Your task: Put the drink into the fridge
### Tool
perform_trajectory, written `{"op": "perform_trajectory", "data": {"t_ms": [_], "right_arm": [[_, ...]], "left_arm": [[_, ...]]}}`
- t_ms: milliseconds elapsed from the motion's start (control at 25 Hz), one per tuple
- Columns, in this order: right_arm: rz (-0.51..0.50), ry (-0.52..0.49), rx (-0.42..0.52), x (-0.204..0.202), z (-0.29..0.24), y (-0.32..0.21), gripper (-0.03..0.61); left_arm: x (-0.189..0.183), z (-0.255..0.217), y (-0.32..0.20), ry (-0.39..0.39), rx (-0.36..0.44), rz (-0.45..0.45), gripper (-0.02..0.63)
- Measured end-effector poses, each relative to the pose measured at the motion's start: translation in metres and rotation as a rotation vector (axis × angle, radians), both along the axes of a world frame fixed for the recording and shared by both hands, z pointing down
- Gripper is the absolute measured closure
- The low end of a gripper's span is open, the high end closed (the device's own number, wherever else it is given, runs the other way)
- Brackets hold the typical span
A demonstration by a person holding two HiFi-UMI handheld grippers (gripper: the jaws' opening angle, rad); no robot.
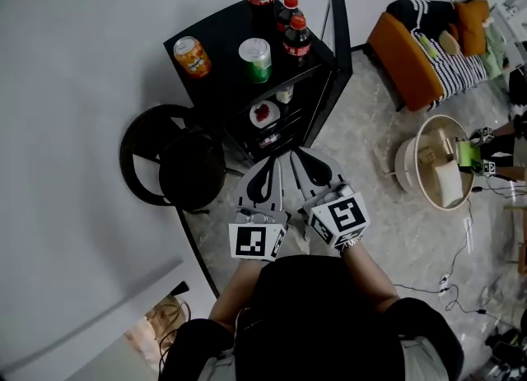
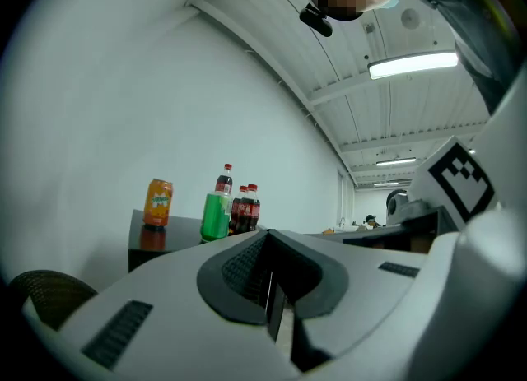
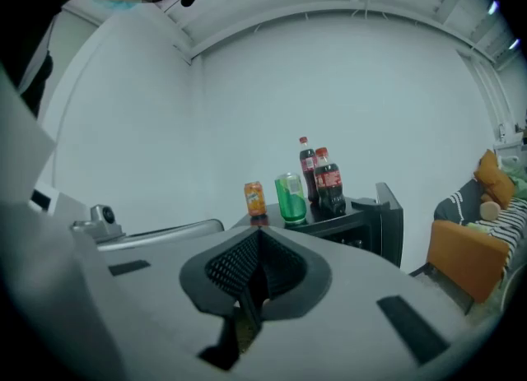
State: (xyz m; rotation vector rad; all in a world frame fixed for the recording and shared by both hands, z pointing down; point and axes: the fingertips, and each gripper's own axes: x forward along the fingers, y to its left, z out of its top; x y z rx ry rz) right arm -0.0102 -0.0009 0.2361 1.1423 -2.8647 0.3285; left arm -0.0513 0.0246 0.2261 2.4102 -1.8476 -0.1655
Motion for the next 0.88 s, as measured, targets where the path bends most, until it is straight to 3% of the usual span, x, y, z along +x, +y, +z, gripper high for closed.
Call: {"op": "perform_trajectory", "data": {"t_ms": [520,880], "right_arm": [[-0.027,-0.029,0.096,-0.009,-0.046,0.009,0.564],[-0.036,-0.041,0.127,-0.020,-0.058,0.011,0.564]], "left_arm": [[-0.015,-0.053,0.027,-0.086,0.118,0.000,0.604],[-0.029,-0.058,0.043,-0.044,0.146,-0.016,0.604]]}}
